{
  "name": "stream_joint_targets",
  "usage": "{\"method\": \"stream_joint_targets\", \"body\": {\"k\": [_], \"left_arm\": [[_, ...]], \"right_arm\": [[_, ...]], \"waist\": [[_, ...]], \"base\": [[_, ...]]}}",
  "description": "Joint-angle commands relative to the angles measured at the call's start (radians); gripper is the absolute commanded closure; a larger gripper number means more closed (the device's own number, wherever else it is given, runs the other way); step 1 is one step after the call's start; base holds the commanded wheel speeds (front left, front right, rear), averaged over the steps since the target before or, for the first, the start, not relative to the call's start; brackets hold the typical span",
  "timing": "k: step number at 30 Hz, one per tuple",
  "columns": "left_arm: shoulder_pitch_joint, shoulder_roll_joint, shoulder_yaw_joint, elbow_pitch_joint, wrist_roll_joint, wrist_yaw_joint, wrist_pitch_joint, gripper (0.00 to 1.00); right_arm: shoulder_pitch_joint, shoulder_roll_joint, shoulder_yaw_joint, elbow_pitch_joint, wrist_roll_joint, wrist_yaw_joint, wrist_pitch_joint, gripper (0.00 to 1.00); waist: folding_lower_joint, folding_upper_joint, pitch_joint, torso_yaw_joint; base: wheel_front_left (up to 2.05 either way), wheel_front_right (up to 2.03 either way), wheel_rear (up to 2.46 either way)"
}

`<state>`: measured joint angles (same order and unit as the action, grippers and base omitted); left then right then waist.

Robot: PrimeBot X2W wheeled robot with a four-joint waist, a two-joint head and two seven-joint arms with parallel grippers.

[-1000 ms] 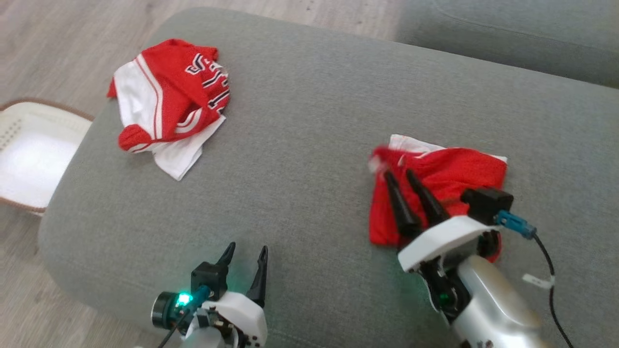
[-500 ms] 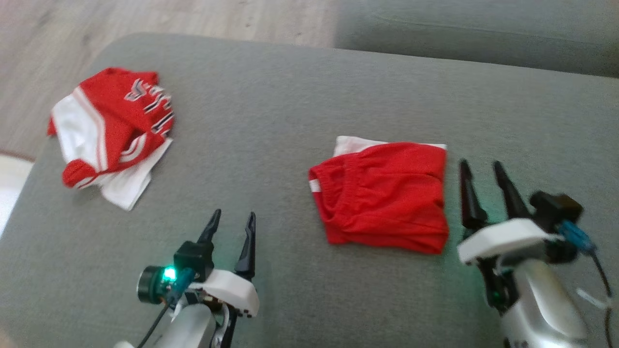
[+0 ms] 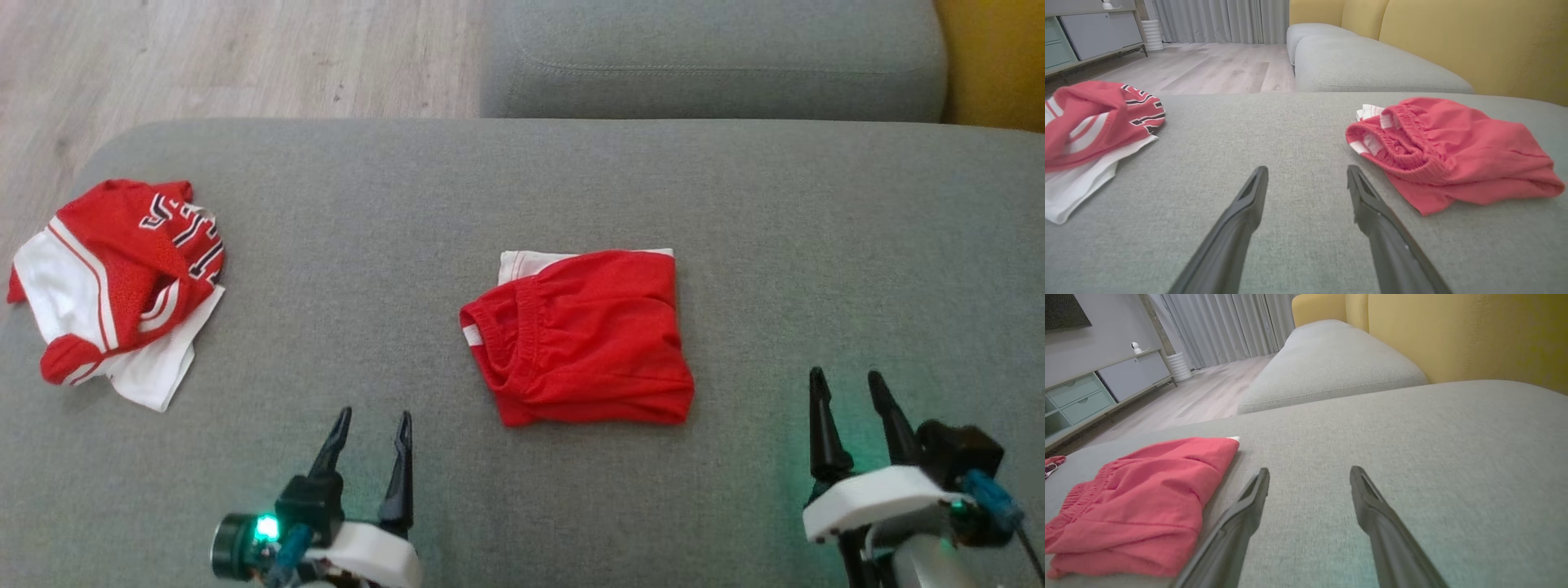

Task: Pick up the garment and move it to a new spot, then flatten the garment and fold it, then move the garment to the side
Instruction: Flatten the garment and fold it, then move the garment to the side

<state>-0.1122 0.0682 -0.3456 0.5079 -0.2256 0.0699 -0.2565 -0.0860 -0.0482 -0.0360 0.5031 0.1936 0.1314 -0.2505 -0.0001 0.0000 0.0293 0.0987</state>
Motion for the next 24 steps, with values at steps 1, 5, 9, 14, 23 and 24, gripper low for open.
{"method": "stream_joint_targets", "body": {"k": [1,5,9,14,23,24], "left_arm": [[-0.019,0.0,0.045,-0.036,0.014,-0.004,-0.005,0.0],[-0.015,-0.007,0.056,-0.04,0.032,-0.018,-0.005,0.0],[-0.028,-0.013,0.055,-0.035,0.042,-0.032,-0.005,0.0],[-0.047,-0.016,0.036,-0.031,0.044,-0.043,-0.005,0.0],[-0.08,-0.018,-0.043,-0.034,-0.061,-0.029,-0.005,0.0],[-0.082,-0.018,-0.048,-0.035,-0.06,-0.026,-0.005,0.0]], "right_arm": [[-0.024,-0.002,0.032,-0.026,0.006,-0.001,-0.011,0.0],[-0.033,-0.002,0.058,-0.021,0.028,-0.001,-0.011,0.0],[-0.086,-0.002,0.117,0.004,0.061,-0.001,-0.011,0.0],[-0.183,-0.002,0.18,0.059,0.109,-0.001,-0.007,0.0],[-0.347,-0.002,0.177,0.344,0.108,-0.001,0.044,0.02],[-0.351,-0.002,0.169,0.376,0.087,-0.001,0.044,0.33]], "waist": [[0.0001,0.0,-0.003,-0.002],[0.0001,0.0,0.006,0.003],[0.0001,0.0,0.036,0.029],[0.0001,0.0,0.08,0.078],[0.0001,0.0,0.147,0.194],[0.0001,0.0,0.148,0.197]], "base": [[0.0,0.0,0.0],[0.0,0.0,0.0],[0.0,0.0,0.0],[0.0,0.0,0.0],[0.0,0.0,0.0],[0.0,0.0,0.0]]}}
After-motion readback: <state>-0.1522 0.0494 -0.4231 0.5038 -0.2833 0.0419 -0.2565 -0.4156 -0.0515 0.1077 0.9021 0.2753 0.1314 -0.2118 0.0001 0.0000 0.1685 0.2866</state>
